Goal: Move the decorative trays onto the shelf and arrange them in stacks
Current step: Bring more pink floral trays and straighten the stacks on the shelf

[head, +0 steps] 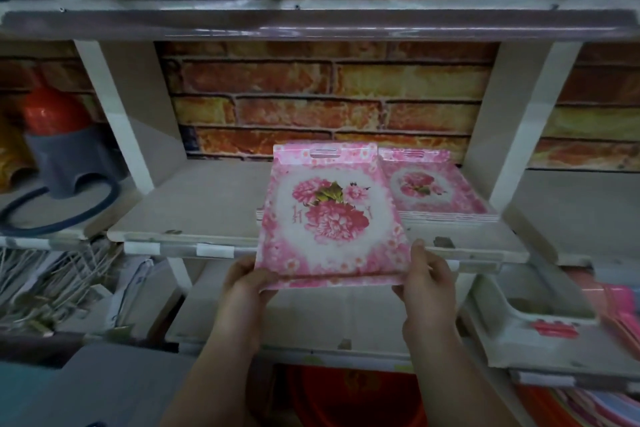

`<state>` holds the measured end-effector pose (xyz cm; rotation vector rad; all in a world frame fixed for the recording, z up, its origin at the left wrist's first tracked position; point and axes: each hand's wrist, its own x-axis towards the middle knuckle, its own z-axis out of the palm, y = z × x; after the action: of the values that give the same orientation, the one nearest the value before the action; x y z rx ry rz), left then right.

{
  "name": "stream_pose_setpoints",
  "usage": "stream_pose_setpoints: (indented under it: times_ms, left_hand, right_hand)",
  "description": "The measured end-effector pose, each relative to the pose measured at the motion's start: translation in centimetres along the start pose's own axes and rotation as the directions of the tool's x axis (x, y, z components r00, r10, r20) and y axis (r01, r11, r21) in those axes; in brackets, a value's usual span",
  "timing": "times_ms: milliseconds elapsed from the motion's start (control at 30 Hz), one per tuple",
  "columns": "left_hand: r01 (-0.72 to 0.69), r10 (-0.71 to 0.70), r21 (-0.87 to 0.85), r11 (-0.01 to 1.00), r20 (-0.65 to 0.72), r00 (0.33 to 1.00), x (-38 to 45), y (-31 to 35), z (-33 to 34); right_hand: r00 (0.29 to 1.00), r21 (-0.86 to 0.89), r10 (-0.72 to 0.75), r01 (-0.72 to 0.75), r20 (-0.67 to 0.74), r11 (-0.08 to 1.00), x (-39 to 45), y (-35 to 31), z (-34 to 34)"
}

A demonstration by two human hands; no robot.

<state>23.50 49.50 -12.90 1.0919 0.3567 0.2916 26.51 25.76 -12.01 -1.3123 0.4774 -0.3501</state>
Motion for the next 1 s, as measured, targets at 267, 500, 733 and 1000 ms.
stream_pose_setpoints:
  times_ms: [267,500,733,1000]
  left_hand:
    - [-0.045,0.081,0.205,0.978,-0.171,0.982,3.8,2.5,2.6]
    - [-0.174,0.358,0.715,0.678,-0.114,0.927,8.8,3.8,2.3]
    - [-0.466,0.535,0.876,0.123,0.337,0.775,11.4,5.6,4.1]
    - [-0.452,0.223,0.864,-0.221,0.496,0.839,14.5,6.6,5.2]
  right_hand:
    - [0.984,-0.114,-0.175,0.178,0.037,0.977,3.2,-1.4,4.1]
    - [0.950,-0.275,-0.310,0.310,0.043,0.910,8.4,-0.7,5.0]
    - [0.727,-0.531,-0.568,0.678,0.385,0.508,11.7,-2.7,6.7]
    - [0.615,-0.657,-0.529,0.741,0.584,0.135,13.8,-2.8,8.8]
